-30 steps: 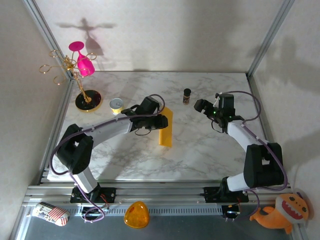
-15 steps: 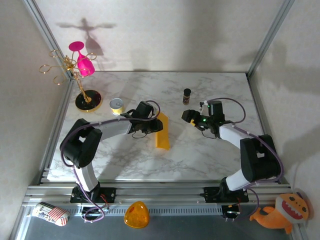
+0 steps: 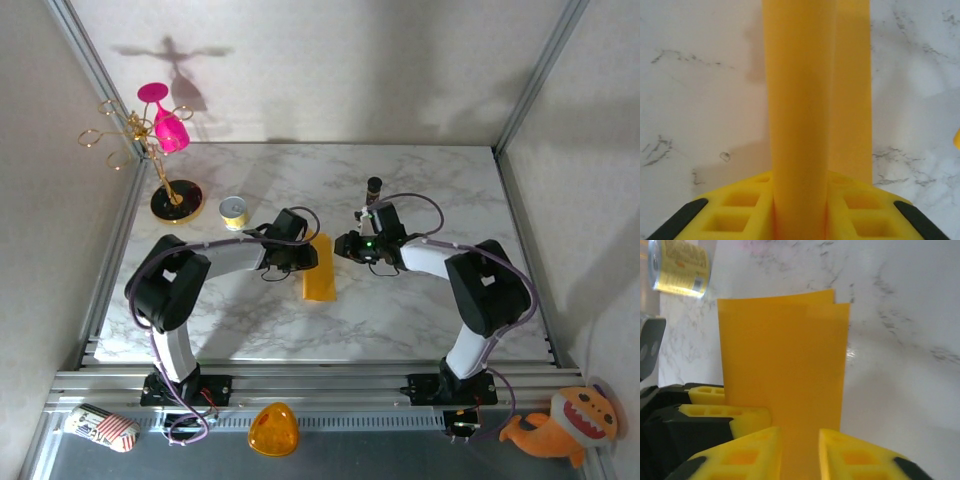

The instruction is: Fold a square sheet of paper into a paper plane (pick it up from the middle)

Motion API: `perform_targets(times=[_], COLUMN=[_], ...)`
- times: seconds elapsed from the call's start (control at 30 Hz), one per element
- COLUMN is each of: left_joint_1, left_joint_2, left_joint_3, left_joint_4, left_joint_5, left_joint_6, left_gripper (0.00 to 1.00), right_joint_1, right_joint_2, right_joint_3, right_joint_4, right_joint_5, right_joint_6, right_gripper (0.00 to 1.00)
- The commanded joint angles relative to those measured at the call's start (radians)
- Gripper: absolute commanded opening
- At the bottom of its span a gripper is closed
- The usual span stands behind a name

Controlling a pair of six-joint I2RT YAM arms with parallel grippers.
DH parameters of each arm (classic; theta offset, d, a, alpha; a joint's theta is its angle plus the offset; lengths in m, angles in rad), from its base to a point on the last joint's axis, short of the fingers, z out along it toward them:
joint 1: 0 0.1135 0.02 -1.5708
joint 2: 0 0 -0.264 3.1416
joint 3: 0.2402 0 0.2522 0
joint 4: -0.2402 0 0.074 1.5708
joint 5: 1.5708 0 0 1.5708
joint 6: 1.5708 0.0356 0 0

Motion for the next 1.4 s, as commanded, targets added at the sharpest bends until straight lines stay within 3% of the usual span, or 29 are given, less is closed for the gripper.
perform_targets(times=[0.0, 0.17, 0.6, 0.7, 0.87, 1.03, 1.27, 1.37], left_joint_1=[0.004, 0.003, 0.004, 0.003, 0.002, -0.013, -0.045, -0.055], left_joint_2=[0.026, 0.037, 0.008, -0.028, -0.112, -0.174, -0.109, -0.071], left_joint_3=[-0.002, 0.003, -0.012, -0.036, -0.103, -0.171, -0.102, -0.07], left_joint_4=[-0.036, -0.043, -0.044, -0.037, -0.052, 0.027, -0.027, -0.07], left_joint_5=[-0.028, -0.034, -0.04, -0.053, -0.132, -0.094, -0.105, -0.137], left_joint_6=[0.029, 0.035, 0.017, -0.032, -0.191, -0.264, -0.209, -0.208], left_gripper=[0.24, 0.24, 0.23, 0.27, 0.43, 0.54, 0.55, 0.52], right_joint_1=[0.021, 0.045, 0.065, 0.066, 0.067, 0.067, 0.066, 0.065], right_joint_2=[0.05, 0.115, 0.216, 0.223, 0.233, 0.219, 0.211, 0.205], right_joint_3=[0.052, 0.109, 0.164, 0.159, 0.146, 0.118, 0.115, 0.12], right_joint_4=[-0.034, -0.073, -0.161, -0.17, -0.177, -0.137, -0.127, -0.124], right_joint_5=[0.002, -0.004, 0.009, 0.026, 0.025, 0.014, 0.009, -0.004], right_joint_6=[-0.006, -0.016, 0.006, 0.041, 0.102, 0.176, 0.192, 0.188], right_gripper=[0.16, 0.08, 0.07, 0.08, 0.08, 0.09, 0.12, 0.15])
